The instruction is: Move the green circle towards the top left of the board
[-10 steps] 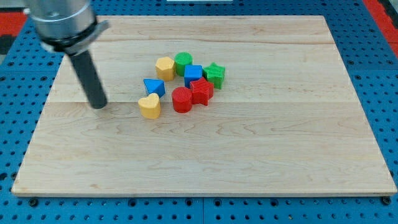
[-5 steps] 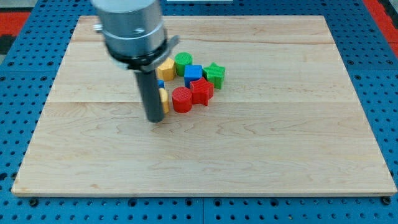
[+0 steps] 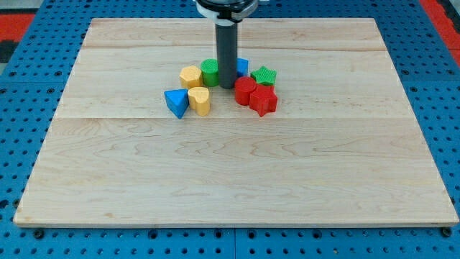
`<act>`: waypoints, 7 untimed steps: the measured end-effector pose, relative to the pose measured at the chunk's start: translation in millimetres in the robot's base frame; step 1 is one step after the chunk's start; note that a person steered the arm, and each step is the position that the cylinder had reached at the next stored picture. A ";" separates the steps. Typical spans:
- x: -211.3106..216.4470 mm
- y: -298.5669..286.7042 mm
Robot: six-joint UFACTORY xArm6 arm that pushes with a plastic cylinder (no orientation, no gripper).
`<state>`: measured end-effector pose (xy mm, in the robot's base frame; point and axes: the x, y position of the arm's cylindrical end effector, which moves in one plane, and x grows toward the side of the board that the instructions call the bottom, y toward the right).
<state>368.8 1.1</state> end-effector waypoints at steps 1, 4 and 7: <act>-17.6 -50.9; -15.1 -122.1; -93.5 -152.5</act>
<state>275.3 -151.4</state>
